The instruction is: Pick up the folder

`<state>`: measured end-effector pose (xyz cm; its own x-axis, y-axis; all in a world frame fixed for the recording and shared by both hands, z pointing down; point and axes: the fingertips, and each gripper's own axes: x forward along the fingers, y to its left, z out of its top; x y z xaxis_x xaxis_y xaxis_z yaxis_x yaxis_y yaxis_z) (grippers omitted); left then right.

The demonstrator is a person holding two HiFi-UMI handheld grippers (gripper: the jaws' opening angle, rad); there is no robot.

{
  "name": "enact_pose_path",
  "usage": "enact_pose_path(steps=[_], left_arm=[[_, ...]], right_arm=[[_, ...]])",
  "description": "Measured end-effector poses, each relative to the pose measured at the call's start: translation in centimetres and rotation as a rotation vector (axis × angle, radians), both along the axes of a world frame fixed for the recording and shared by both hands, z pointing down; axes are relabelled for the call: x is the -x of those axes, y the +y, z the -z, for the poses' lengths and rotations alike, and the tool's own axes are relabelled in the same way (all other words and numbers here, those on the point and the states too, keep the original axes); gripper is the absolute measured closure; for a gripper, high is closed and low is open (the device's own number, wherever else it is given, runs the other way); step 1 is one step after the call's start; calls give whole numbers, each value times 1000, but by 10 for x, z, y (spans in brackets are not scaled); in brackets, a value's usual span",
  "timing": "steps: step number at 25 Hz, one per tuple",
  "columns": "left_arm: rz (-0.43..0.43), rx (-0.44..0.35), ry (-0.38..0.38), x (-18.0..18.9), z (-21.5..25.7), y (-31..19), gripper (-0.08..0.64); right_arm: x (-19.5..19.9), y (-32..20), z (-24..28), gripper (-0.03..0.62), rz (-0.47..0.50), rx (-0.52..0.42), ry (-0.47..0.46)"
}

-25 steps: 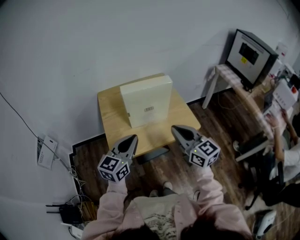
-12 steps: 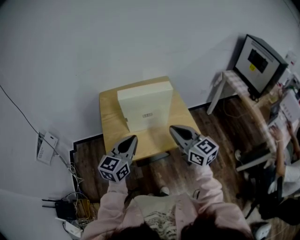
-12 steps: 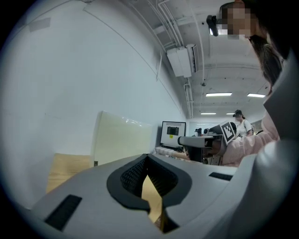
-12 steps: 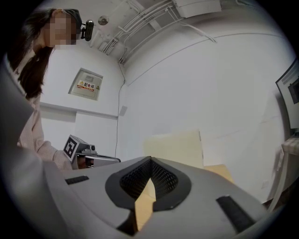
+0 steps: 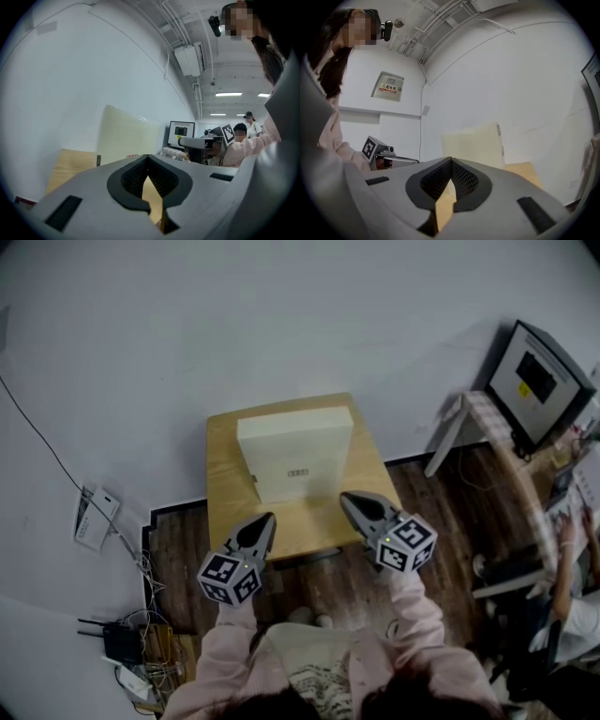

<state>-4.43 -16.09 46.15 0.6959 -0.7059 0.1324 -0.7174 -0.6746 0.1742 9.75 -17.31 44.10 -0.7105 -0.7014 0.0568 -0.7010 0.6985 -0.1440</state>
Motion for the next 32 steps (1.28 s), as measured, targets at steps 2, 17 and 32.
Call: enact_pose_path(steps=[2,17,32], left_arm=[[15,5,-2,3,-1,-3,569],[3,55,-27,11,-11,-40,569],[35,84,-57,32,-33,-93,568]], right_arm=[[-1,-4,-4,607,4,9,2],[-7,-45,-9,607,10,49,-13],[-25,-89,-38,604,-56,84,124]])
